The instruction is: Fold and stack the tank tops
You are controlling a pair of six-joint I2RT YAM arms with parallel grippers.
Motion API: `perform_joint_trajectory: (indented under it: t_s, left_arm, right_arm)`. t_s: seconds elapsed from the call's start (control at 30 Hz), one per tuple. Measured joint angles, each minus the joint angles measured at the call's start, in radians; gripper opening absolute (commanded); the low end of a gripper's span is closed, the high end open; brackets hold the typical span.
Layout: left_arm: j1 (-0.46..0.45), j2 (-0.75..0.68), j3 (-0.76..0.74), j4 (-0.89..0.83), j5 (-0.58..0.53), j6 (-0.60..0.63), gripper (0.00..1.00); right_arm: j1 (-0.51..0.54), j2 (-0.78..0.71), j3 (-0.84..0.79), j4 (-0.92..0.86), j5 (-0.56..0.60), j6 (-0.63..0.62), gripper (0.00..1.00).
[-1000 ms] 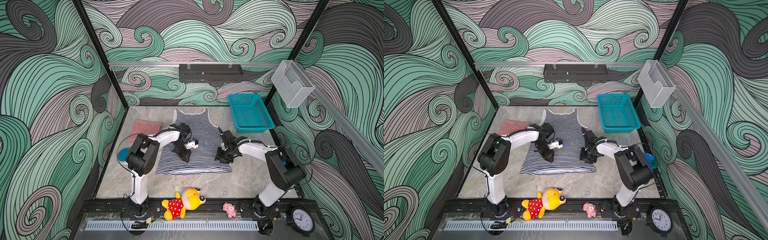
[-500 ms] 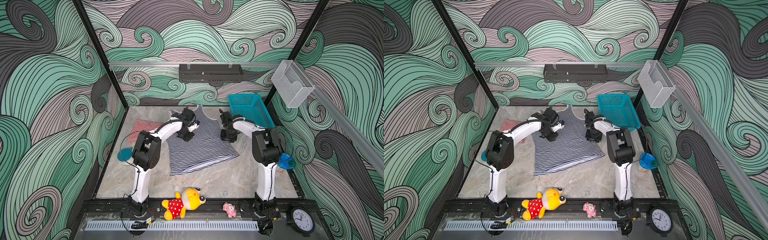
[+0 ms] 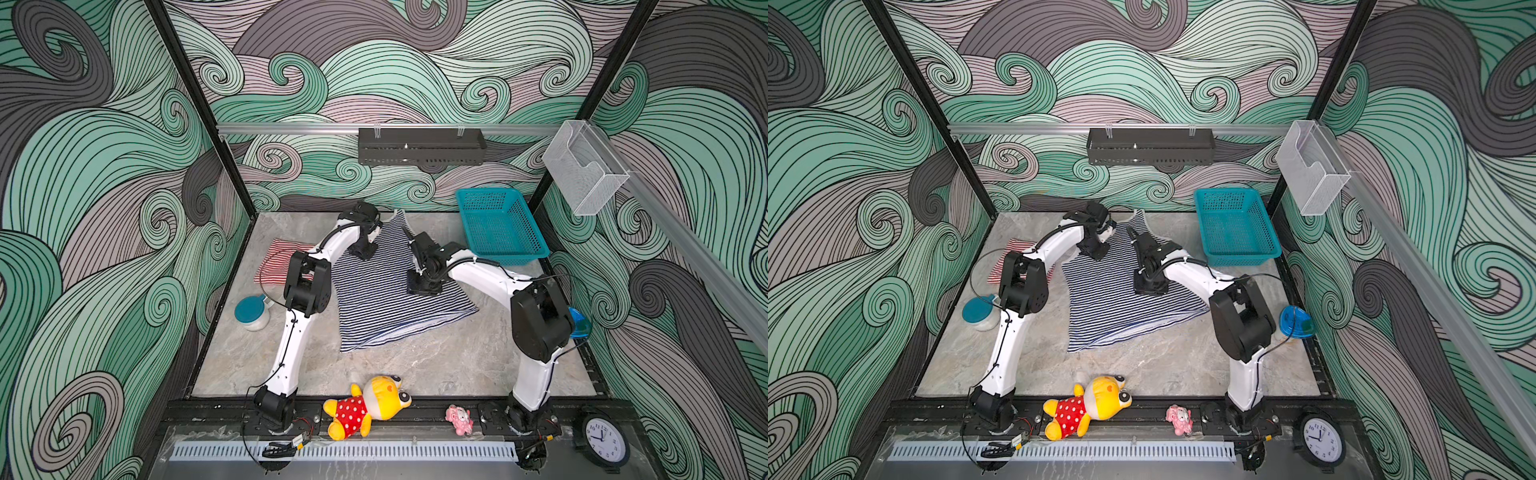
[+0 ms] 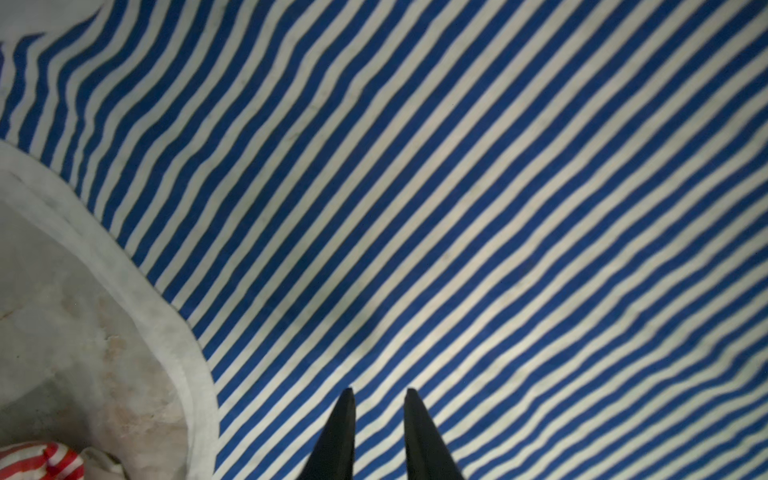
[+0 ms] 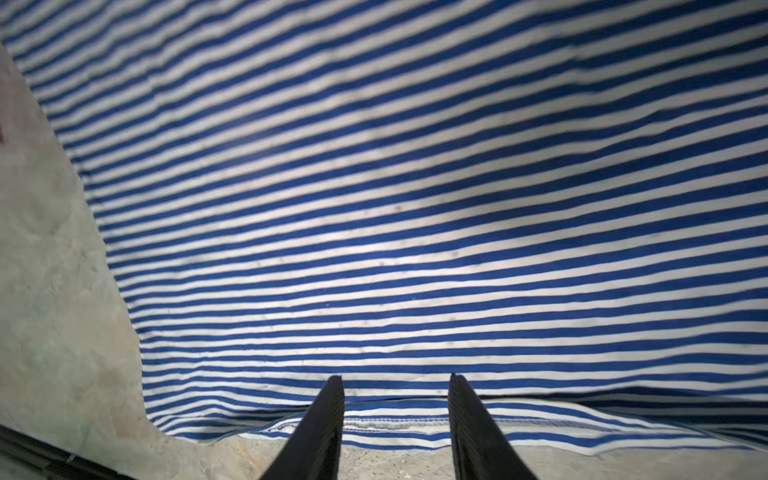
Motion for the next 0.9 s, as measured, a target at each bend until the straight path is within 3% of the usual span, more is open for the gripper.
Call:
perform_joint_trajectory:
  t_s: [0.5,0.9]
  left_arm:
    - [0.027,-0.008,-0.104,0.023,0.005,-0.005,0.25]
    - [0.027,-0.008,-0.104,0.022,0.000,-0.006,0.25]
  right_arm:
    - [0.058,0.061,-0.107,0.062,-0.032,0.043,0.44]
    - [0.084,-0.062,-0.274,0.106,-0.034,0.085,0.45]
